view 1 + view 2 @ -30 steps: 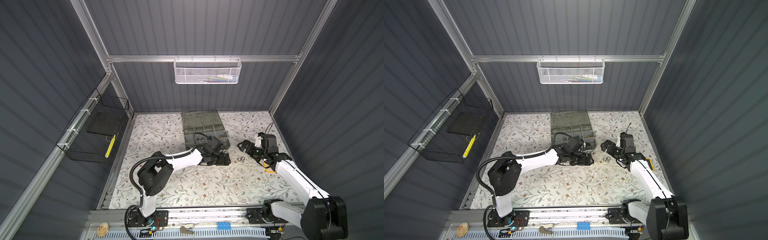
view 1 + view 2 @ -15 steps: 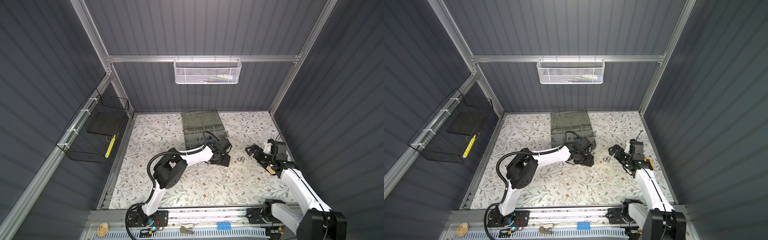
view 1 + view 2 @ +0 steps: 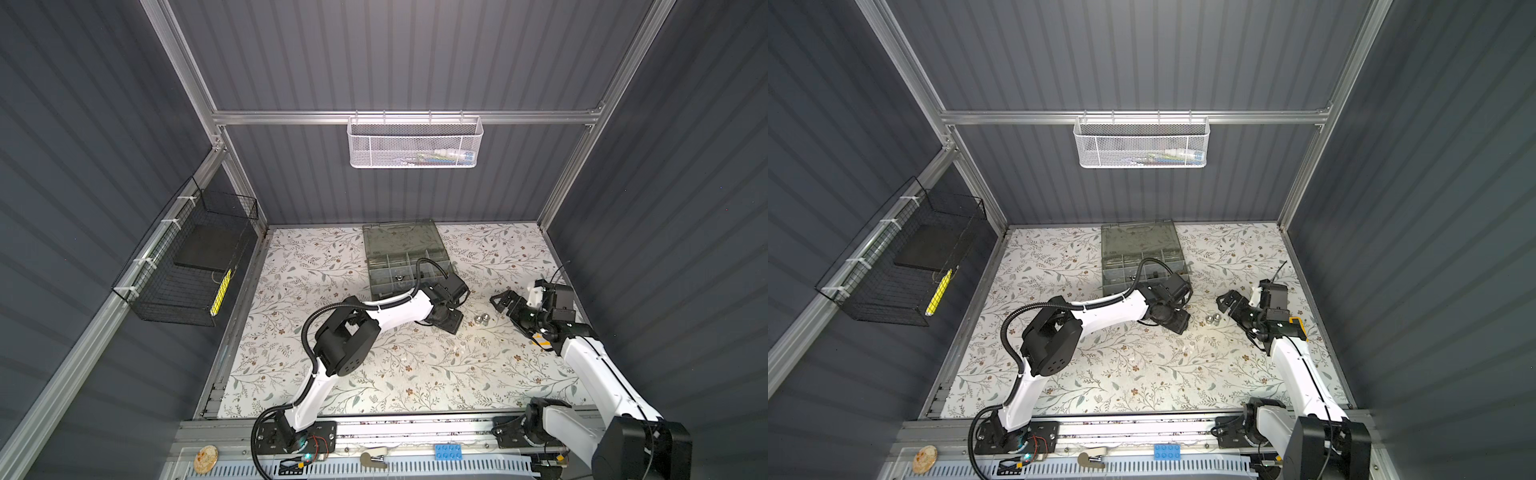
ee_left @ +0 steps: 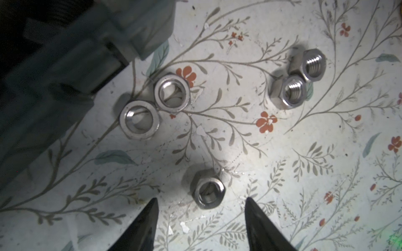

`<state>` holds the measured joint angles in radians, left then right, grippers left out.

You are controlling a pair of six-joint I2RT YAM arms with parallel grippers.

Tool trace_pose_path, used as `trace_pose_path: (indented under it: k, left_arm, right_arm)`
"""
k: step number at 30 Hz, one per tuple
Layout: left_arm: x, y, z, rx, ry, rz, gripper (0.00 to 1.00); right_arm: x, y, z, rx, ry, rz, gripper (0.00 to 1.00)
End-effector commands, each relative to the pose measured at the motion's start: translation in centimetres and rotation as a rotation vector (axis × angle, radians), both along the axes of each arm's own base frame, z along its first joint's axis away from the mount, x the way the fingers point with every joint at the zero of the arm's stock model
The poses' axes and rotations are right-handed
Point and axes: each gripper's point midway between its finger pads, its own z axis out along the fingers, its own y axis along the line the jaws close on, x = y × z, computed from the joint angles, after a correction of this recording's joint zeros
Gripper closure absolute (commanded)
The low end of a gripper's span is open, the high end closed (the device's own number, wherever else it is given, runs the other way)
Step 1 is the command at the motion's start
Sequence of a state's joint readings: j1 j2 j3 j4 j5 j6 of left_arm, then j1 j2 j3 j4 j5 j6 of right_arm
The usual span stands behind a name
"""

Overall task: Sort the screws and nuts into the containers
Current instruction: 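Lower the left gripper onto a silver hex nut and close it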

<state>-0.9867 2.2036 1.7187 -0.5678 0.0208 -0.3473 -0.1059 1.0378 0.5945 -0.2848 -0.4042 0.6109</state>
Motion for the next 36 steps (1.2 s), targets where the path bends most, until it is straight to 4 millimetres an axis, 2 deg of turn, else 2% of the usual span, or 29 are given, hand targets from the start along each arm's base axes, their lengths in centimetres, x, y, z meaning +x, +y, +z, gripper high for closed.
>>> trace_pose_path:
  k: [1,13,22,36]
  left_arm:
    - [-0.4,0.1,-1.0,0.057,-0.012,-0.080,0.41]
    - [-1.3,-0.7,-2.0,0.113,-0.050,-0.163,0.50]
    - [-1.0,-0.4,-2.5,0.158,-0.082,-0.175,0.61]
    - [-0.9,-0.6,-3.2,0.153,-0.079,-0.169,0.71]
  right_arm:
    - [-0.1,0.1,-0.3,0.016,0.007,-0.001,0.01]
    - [-0.4,0.0,-0.8,0.017,0.018,-0.003,0.01]
    - [-0.4,0.1,-0.9,0.025,0.020,-0.003,0.01]
    - [-0.5,0.1,-1.2,0.035,0.026,-0.003,0.01]
